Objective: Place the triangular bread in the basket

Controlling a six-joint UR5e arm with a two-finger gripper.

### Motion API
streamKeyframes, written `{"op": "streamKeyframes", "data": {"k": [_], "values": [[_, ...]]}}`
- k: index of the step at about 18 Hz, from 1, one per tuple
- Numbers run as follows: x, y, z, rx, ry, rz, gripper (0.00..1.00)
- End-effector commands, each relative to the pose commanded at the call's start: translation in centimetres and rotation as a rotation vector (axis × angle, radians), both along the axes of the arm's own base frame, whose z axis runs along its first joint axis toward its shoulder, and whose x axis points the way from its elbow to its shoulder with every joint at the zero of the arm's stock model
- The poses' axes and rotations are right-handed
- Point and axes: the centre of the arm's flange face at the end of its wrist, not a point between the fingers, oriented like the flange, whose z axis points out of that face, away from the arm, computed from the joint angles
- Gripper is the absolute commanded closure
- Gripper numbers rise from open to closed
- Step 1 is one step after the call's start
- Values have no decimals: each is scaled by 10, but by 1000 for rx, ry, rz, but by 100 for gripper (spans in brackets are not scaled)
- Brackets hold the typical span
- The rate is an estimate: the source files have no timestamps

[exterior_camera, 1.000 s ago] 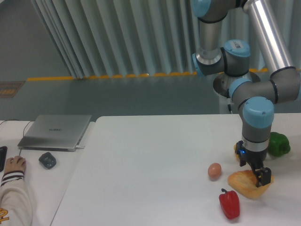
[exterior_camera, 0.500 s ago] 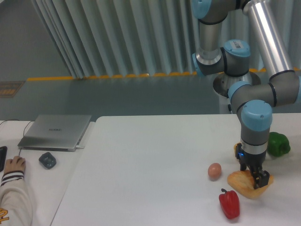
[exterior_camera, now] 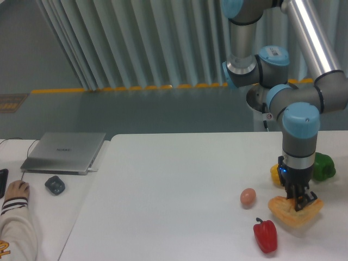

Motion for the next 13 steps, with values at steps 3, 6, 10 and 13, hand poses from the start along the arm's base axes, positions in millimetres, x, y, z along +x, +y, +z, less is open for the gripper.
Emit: {"op": "streamKeyframes", "data": {"k": [3, 6, 10, 13], "values": [[-26, -36, 34, 9, 37, -32, 63], [-52, -73, 50, -5, 46, -57, 62], [-85, -128, 76, -8, 84, -66, 62], [-112, -171, 81, -32, 104, -132, 62]]}}
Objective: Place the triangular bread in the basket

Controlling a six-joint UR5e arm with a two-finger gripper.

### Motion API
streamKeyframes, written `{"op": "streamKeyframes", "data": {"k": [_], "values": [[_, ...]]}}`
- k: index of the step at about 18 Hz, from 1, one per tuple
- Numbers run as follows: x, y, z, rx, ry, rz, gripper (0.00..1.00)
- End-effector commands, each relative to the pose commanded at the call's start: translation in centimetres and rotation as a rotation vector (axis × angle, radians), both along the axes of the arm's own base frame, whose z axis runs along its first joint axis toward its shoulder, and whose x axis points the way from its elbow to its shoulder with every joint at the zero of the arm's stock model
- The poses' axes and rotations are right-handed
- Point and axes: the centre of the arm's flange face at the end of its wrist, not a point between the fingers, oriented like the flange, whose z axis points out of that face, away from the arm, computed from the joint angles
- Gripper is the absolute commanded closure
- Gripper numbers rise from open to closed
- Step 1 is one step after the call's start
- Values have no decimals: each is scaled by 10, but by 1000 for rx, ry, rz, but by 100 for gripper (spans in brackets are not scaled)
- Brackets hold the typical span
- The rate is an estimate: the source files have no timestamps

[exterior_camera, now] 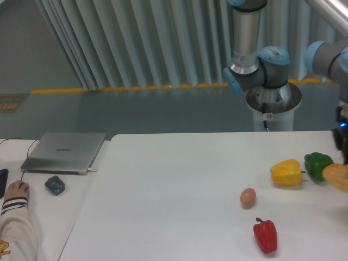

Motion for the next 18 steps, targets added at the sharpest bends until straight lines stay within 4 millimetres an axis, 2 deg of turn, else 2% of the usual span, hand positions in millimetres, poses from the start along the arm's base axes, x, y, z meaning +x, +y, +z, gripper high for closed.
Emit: {"op": "streamKeyframes", "data": {"k": [3, 7, 11, 12, 13, 15, 17, 18], "values": [[-18, -36, -6, -40, -1, -117, 62], [-33, -74, -14, -93, -33, -276, 62], [-26, -97, -44, -141, -101, -303, 62], [-29, -110, -52, -144, -116, -333, 62], [-33, -118, -52, -146, -115, -366, 62], [-38, -129, -53, -146, -115, -390, 61], [-38, -129, -52, -148, -113, -391, 60], [-38, -128, -52, -147, -113, -394, 51]]}}
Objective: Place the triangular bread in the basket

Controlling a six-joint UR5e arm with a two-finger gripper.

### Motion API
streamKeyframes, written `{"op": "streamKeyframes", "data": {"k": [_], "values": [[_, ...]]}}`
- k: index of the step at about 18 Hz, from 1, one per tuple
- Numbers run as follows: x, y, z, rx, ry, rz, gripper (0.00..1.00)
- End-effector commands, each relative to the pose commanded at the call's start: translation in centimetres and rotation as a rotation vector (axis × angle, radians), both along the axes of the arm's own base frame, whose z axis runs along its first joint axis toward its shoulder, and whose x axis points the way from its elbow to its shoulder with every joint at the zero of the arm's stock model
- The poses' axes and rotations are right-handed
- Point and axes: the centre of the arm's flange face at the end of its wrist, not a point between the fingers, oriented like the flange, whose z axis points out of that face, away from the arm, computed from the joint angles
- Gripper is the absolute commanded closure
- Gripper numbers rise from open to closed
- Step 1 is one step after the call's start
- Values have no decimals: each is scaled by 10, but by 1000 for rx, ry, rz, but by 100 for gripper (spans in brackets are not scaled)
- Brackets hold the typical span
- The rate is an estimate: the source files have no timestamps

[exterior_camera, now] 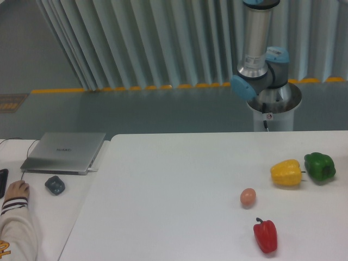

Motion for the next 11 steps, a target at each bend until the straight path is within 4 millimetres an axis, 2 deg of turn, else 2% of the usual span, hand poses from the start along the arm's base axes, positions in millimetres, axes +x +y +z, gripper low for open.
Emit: {"op": "streamKeyframes", "data": {"k": [2, 3, 7, 9, 11], "values": [[1, 5, 0, 2, 0, -9, 19], [2, 6, 0, 6, 1, -11, 0], [4, 10, 5, 5, 7, -2, 0], [12, 26, 7, 10, 11, 0, 0], [24, 51, 13, 22, 14, 83, 0]]}}
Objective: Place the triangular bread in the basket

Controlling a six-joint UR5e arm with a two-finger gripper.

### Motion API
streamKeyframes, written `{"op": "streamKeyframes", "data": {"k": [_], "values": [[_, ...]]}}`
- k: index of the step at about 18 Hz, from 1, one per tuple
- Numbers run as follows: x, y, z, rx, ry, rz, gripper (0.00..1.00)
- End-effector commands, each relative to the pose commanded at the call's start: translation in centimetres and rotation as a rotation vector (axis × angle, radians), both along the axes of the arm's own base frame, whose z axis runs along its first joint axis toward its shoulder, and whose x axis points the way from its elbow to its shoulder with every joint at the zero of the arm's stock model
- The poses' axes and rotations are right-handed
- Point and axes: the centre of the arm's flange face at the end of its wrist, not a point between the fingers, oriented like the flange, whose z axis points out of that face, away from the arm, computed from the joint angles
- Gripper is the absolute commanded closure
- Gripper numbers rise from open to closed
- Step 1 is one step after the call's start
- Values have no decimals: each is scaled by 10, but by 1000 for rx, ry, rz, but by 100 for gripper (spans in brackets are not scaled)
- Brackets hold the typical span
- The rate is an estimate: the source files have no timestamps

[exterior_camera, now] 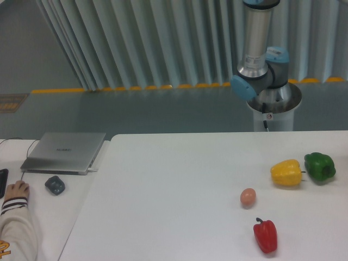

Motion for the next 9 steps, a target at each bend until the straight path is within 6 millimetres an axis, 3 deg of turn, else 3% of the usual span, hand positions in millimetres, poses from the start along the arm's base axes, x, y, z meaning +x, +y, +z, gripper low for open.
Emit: {"op": "streamKeyframes", "data": {"k": [7, 9], "values": [[41, 58, 29, 8, -5, 104, 0], [57, 84, 40, 14, 2, 117, 0]]}}
